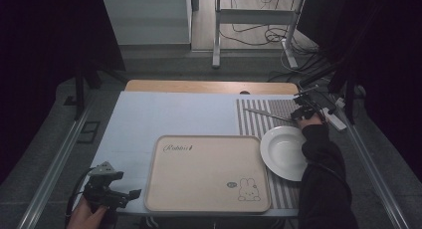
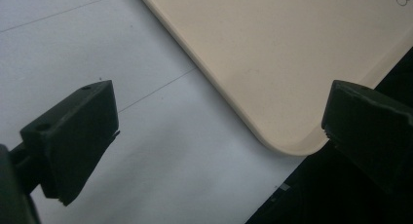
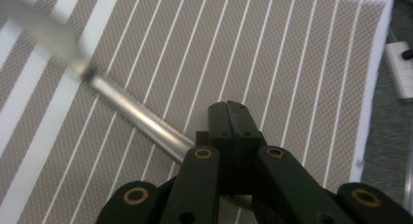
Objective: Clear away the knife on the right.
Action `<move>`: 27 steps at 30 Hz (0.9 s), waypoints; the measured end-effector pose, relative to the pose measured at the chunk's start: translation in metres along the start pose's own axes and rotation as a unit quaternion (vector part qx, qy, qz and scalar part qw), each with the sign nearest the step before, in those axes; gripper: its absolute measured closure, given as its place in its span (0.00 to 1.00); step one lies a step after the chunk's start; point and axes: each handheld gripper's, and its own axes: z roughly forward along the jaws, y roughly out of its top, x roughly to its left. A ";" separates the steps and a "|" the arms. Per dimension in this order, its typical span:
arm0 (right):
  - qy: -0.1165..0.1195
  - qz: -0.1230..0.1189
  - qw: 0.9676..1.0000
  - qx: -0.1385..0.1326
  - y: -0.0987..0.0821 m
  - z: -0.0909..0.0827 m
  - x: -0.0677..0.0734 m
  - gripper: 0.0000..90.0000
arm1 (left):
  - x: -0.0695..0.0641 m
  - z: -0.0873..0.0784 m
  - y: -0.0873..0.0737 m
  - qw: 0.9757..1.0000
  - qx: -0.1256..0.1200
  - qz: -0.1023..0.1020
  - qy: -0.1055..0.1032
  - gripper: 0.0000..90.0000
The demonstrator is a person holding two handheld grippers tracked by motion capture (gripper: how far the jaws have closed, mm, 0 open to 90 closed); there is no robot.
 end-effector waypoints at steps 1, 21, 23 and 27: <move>0.005 -0.004 1.000 0.004 -0.003 -0.002 0.000 1.00 | 0.000 0.000 0.000 1.000 0.000 0.000 0.000 0.01; 0.041 -0.008 0.999 0.015 -0.019 -0.024 0.003 0.71 | 0.000 0.001 0.001 1.000 0.004 0.001 0.002 0.01; 0.040 -0.016 0.999 0.015 -0.014 -0.025 0.005 0.52 | 0.000 0.001 0.001 1.000 0.004 0.002 0.001 0.01; 0.039 -0.023 0.999 0.013 -0.008 -0.025 0.008 0.31 | -0.001 0.001 0.001 1.000 0.003 0.002 0.002 0.01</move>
